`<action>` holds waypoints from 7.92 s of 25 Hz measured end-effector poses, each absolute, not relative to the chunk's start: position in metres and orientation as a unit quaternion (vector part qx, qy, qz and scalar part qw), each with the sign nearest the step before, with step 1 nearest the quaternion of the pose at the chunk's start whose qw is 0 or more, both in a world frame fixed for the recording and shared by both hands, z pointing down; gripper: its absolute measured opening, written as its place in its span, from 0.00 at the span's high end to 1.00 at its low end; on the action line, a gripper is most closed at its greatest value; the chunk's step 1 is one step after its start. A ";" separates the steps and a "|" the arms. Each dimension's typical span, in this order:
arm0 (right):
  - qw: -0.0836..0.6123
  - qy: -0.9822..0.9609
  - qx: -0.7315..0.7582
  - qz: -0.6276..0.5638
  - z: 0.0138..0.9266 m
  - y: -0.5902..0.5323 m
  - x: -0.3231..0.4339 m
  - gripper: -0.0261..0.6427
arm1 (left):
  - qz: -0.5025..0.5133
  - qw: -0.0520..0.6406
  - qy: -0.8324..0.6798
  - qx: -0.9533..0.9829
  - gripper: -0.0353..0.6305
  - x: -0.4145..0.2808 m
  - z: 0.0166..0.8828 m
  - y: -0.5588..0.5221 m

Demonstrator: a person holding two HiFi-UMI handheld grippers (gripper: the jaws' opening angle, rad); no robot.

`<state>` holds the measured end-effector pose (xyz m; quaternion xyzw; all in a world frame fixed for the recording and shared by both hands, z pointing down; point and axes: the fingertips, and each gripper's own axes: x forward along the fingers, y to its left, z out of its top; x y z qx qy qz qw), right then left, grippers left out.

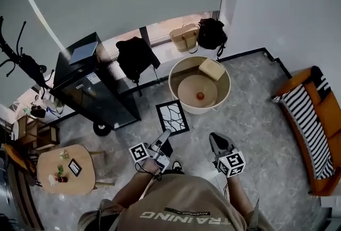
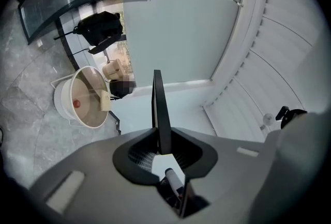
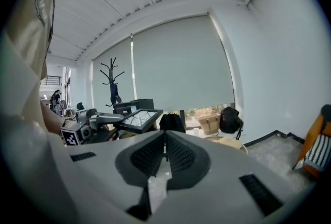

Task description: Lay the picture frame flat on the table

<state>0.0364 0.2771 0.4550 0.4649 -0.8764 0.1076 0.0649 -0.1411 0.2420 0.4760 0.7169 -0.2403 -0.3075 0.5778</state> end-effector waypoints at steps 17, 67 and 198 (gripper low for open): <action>0.105 -0.856 0.486 0.140 0.493 0.172 0.021 0.94 | -0.297 0.632 -0.233 0.677 0.83 -0.147 0.521 0.129; 0.226 -0.841 0.442 0.214 0.657 -0.299 0.077 0.94 | -0.232 0.656 -0.385 0.607 0.83 -0.067 0.720 -0.338; 0.108 -0.857 0.503 -0.011 0.358 -0.336 0.101 0.95 | 0.044 0.010 -0.422 0.906 0.94 0.044 0.365 -0.387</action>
